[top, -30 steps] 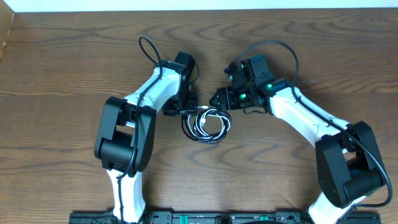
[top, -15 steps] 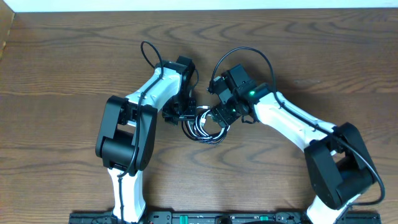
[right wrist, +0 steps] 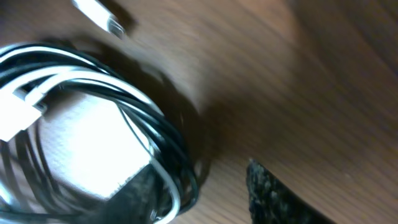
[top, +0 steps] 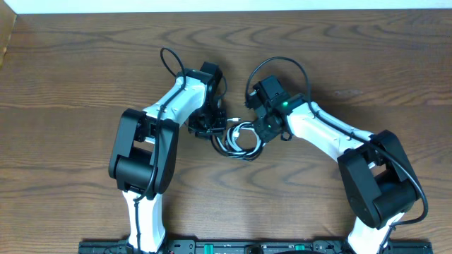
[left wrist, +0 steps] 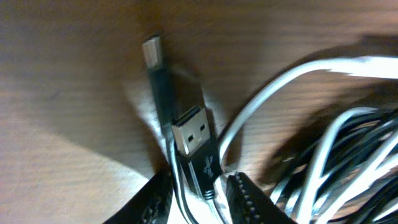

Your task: Untangle cables

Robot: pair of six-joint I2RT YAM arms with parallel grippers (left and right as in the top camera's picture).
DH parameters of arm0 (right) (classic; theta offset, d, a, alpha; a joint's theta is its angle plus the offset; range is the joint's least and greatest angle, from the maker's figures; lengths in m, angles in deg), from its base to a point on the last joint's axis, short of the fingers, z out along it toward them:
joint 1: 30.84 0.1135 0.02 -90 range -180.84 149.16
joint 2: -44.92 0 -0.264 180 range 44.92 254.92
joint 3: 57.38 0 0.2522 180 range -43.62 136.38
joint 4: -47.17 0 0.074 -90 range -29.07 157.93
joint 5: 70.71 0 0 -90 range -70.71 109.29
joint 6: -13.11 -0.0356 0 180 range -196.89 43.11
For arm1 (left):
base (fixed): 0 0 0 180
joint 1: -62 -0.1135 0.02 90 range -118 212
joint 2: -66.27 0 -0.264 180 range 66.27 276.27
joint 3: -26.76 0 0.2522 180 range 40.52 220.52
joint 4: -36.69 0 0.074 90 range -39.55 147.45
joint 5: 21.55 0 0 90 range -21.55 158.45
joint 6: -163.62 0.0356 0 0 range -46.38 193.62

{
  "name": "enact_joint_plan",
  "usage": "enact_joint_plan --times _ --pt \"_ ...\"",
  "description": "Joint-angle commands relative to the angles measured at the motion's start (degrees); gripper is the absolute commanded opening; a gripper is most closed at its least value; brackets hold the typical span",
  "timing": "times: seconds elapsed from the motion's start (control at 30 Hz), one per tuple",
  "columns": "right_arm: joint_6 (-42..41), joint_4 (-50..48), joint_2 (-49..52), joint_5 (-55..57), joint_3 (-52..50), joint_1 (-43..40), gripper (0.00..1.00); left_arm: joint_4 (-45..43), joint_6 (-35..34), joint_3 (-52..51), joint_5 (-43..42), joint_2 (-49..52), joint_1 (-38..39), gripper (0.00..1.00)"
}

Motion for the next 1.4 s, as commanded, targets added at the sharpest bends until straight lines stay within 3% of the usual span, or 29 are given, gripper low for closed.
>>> enact_joint_plan --times 0.0,0.23,0.43,0.57,0.63,0.73,0.83,1.03,1.13,1.37 --pt "-7.7 2.1 -0.1 8.6 0.3 -1.9 0.30 -2.3 0.1 -0.8 -1.0 1.4 1.6 0.31" --pt "-14.9 9.9 -0.1 8.6 0.3 -5.9 0.33 -8.8 -0.3 -0.6 -3.7 1.4 3.6 0.28" --pt "-17.8 15.5 -0.1 7.8 0.3 -6.7 0.36 -8.9 -1.0 1.8 -3.7 0.9 2.2 0.27" --pt "-17.8 17.0 -0.1 0.5 0.3 -6.3 0.39 -9.4 -3.9 2.6 -3.7 -0.3 1.1 0.27" --pt "-15.5 17.0 -0.2 -2.3 0.5 -6.3 0.34 -10.3 -4.0 2.6 -3.7 -1.1 0.6 0.27" --pt "-12.7 18.4 -0.8 -2.4 3.0 -6.3 0.34 -12.0 -4.0 2.6 -3.7 -2.2 0.0 0.29" --pt "-9.9 21.4 -1.9 -4.2 7.6 -6.3 0.39 -13.2 -4.0 2.6 -3.7 -2.9 -0.7 0.31" --pt "-3.0 22.3 -2.9 -7.7 12.4 -6.0 0.64 -12.0 -4.0 2.6 -3.7 -3.0 -1.1 0.36" --pt "0.7 20.8 -2.7 -7.6 11.1 -6.0 0.66 -9.8 -3.8 2.6 -3.7 -2.9 -1.1 0.41" --pt "3.8 14.9 -2.7 -7.6 3.8 -6.1 0.65 -3.0 0.1 2.6 -3.7 -2.9 -1.1 0.43"
